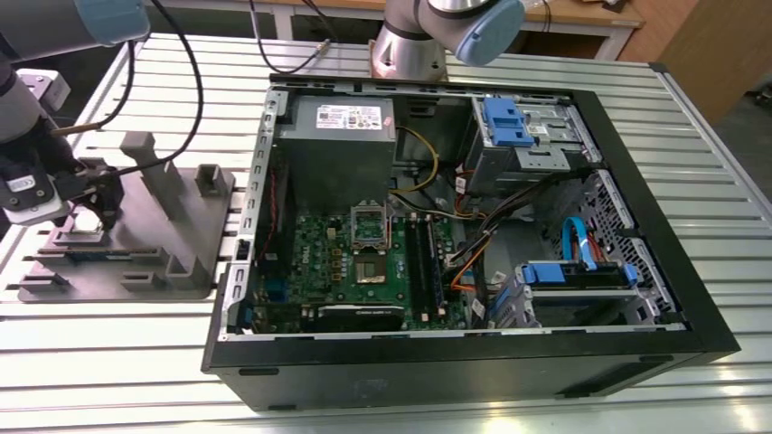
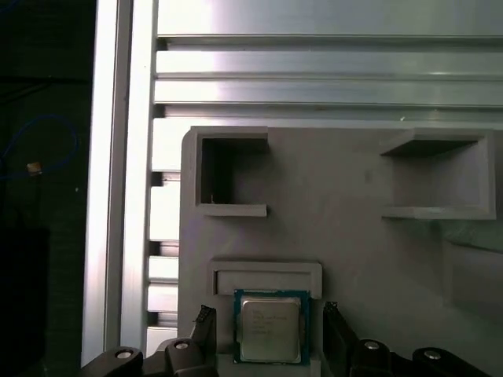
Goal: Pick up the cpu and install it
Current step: 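Pick up the cpu and move it towards the insertion slot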
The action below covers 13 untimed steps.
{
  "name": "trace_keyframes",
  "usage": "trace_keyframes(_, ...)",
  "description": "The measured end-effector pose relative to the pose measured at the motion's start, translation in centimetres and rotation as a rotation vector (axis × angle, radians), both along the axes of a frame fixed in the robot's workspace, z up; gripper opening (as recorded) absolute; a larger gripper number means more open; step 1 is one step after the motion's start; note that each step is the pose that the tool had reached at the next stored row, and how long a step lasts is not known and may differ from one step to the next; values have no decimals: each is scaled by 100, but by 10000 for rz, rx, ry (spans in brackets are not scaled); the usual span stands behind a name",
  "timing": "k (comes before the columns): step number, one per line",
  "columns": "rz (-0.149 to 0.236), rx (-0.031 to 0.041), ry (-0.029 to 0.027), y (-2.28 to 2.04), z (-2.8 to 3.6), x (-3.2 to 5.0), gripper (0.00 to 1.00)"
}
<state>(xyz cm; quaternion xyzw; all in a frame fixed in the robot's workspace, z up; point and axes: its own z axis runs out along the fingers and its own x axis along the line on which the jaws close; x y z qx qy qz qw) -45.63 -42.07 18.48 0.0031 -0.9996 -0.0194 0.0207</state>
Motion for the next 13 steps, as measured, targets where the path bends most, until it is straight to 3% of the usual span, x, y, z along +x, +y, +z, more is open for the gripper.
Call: trace_keyframes(13, -1, 0, 0, 0, -11, 14, 65)
